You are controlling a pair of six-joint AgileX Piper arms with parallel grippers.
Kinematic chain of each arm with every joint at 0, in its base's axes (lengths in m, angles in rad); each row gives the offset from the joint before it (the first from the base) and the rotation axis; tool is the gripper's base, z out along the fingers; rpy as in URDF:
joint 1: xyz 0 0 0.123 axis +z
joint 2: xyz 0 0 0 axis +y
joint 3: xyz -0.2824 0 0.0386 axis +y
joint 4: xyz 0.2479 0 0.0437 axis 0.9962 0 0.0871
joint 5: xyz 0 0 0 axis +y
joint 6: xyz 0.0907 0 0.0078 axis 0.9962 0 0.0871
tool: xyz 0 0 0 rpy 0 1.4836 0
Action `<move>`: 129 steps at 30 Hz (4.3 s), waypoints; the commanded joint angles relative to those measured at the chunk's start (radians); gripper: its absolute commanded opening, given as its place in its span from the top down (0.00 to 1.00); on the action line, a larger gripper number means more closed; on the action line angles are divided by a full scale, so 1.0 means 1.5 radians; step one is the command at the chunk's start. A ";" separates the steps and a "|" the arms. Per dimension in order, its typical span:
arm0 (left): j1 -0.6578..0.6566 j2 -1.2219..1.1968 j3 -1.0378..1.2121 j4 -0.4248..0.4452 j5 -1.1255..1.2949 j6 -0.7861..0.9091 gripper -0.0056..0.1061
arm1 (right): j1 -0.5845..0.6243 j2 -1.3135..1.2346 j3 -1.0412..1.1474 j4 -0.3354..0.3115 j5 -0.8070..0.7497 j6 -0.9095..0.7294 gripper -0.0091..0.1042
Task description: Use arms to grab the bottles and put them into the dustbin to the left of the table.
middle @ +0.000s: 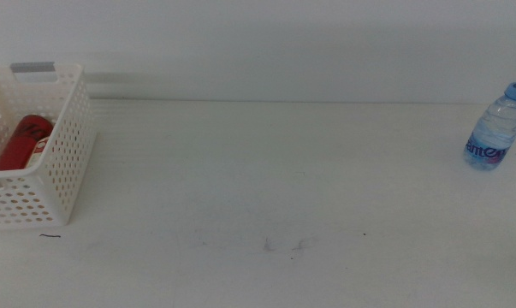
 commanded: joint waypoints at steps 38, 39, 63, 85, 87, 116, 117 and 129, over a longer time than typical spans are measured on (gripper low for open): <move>-0.001 -0.003 -0.001 0.003 -0.039 -0.006 0.11 | -0.020 1.145 -0.290 0.185 -0.759 -0.273 0.22; -0.001 -0.003 -0.001 0.003 -0.039 -0.006 0.11 | -0.020 1.159 -0.290 0.194 -0.761 -0.273 0.22; -0.001 -0.003 -0.001 0.003 -0.039 -0.006 0.11 | -0.020 1.447 -0.596 0.259 -0.795 -0.414 0.22; -0.001 -0.003 -0.001 0.003 -0.039 -0.006 0.11 | 0.351 1.465 -0.817 0.132 -0.679 -0.331 0.94; -0.001 -0.003 -0.001 0.003 -0.039 -0.006 0.11 | 0.384 1.512 -0.877 0.121 -0.679 -0.318 0.94; -0.001 -0.003 -0.001 0.000 -0.039 -0.006 0.11 | 0.425 1.194 -0.970 0.129 0.314 -0.295 0.14; -0.001 -0.003 -0.001 0.000 -0.039 -0.006 0.11 | 0.425 1.149 -0.970 0.112 0.349 -0.292 0.14; -0.001 -0.003 -0.001 0.000 -0.039 -0.006 0.11 | 0.425 0.862 -0.970 0.005 0.398 -0.243 0.14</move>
